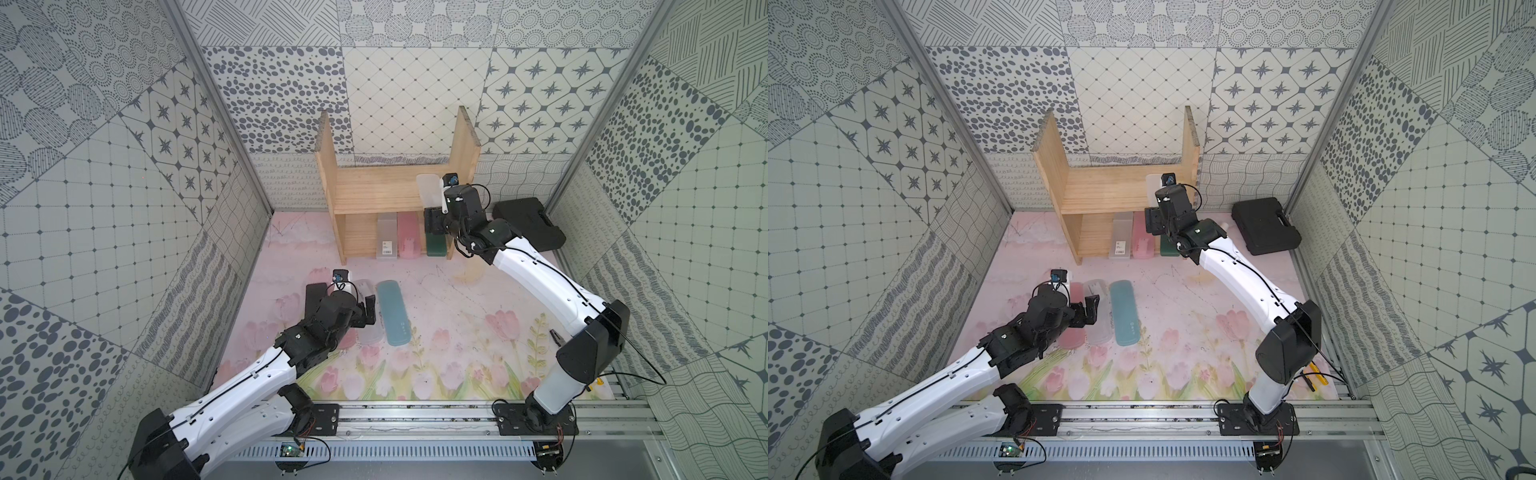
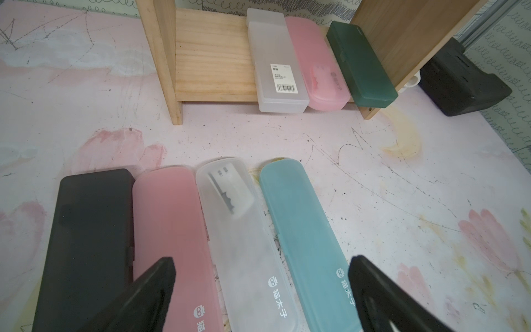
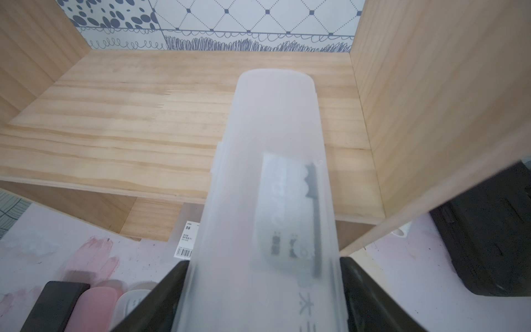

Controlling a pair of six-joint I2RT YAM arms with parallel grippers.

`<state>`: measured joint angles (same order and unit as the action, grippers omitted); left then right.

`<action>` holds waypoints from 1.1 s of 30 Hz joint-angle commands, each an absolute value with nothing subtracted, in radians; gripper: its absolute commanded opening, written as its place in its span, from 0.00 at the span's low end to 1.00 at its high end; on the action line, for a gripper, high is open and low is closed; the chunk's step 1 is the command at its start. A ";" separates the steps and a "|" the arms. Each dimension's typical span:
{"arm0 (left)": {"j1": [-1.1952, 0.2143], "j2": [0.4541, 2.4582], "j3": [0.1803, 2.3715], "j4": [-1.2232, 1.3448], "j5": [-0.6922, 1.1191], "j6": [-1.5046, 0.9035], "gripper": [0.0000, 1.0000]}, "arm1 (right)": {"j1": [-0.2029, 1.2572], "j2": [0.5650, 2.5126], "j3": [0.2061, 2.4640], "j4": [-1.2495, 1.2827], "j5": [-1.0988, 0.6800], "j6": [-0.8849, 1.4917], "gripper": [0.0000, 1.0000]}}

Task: Remove the pencil cases from the shelf
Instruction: Pick up the pencil case from the shelf, then place the pencil case at the center of the board.

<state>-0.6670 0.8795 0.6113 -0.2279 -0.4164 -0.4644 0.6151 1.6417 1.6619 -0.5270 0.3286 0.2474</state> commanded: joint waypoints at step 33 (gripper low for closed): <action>-0.664 0.853 0.595 -0.190 -0.477 -0.438 0.99 | 0.635 0.993 0.998 -0.564 0.001 0.350 0.76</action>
<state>-0.6670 0.8616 0.5999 -0.2279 -0.4545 -0.4614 0.6235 1.0046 1.0237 -0.5964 0.0326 0.3328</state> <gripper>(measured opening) 0.993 0.804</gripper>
